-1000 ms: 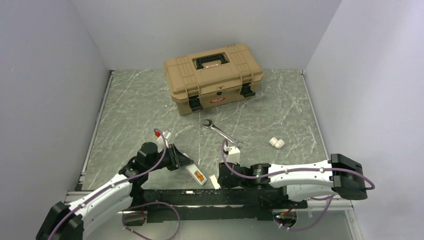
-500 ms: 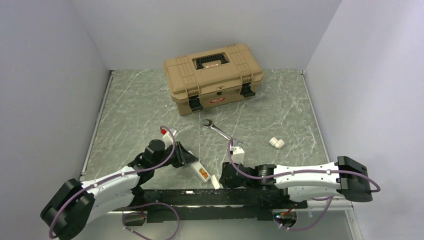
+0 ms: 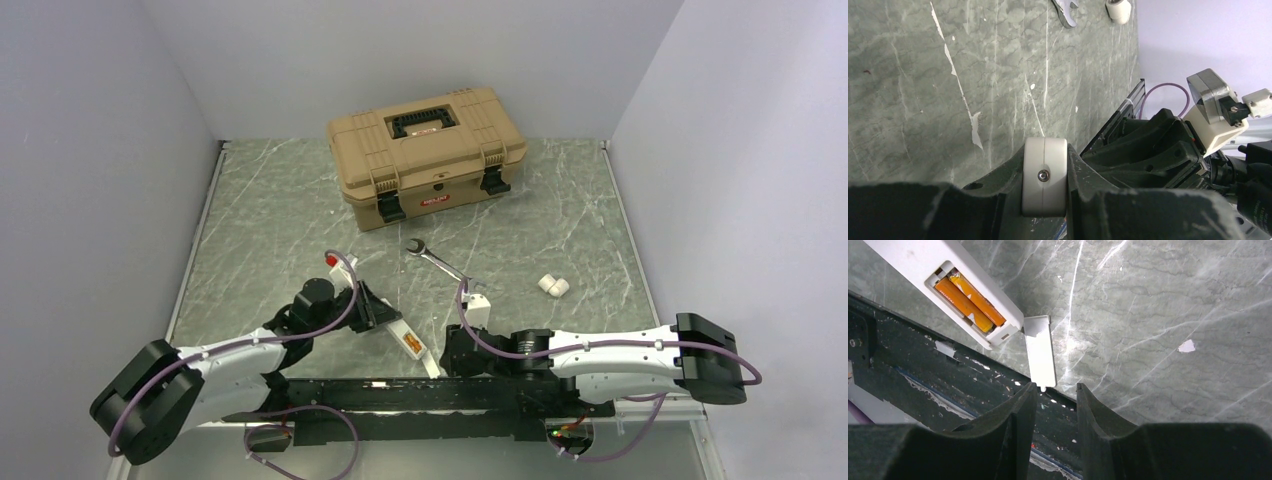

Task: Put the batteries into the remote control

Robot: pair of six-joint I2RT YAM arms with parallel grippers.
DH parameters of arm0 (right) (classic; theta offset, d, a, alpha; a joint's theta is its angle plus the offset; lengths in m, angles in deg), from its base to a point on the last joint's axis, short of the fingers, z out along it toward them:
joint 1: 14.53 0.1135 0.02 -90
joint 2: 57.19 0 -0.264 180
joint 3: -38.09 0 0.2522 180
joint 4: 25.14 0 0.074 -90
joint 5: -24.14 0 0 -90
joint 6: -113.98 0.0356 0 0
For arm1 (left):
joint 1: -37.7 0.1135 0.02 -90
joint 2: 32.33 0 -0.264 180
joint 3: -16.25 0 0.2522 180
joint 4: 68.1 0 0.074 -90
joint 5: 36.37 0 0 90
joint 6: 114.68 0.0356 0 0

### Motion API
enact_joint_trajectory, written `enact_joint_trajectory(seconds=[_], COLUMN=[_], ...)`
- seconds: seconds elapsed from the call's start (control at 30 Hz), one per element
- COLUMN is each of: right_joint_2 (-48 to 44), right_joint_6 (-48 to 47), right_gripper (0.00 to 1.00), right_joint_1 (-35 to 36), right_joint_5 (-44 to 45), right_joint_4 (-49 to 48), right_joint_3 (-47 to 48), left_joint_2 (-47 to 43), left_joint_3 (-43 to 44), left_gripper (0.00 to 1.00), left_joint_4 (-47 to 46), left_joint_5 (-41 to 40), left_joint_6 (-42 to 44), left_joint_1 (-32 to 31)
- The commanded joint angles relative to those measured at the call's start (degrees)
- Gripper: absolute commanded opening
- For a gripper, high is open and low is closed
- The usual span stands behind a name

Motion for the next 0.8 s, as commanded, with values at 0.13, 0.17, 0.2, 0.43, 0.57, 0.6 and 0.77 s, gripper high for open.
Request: enact_joint_trajectory(seconds=[0.13,0.17,0.2,0.43,0.57,0.6,0.77], right_joint_2=[-1.1,-1.1,-1.1,-1.0,-1.0,-0.9,0.3], right_joint_6=[0.9,0.9,0.9,0.9,0.7,0.6,0.2], right_gripper=[0.38,0.38,0.38,0.38,0.38,0.38,0.38], right_joint_1=[-0.1,-0.1,-0.1,-0.1,-0.1,0.0,-0.1], right_joint_5=[1.4,1.4,1.4,1.4,1.5,1.5,1.3], right_joint_4=[-0.4,-0.3,-0.2,0.3,0.0,-0.1,0.3], right_joint_3=[-0.5,-0.4,-0.4,-0.1,-0.1,0.0,0.7], left_joint_2=[2.4,2.7,3.0,5.4,5.9,5.9,6.1], left_joint_3=[1.7,1.5,1.5,1.1,0.2,0.0,-0.5], left_gripper=[0.0,0.0,0.0,0.0,0.0,0.0,0.0], left_joint_4=[-7.2,-7.4,-7.8,-9.9,-10.6,-10.6,-10.5], left_joint_5=[-0.3,-0.4,-0.4,-0.5,-1.4,-1.6,-3.2], left_joint_6=[-1.1,-1.1,-1.2,-1.4,-1.5,-1.5,-1.5], left_joint_1=[-1.2,-1.3,-1.3,-1.6,-1.7,-1.7,-1.7])
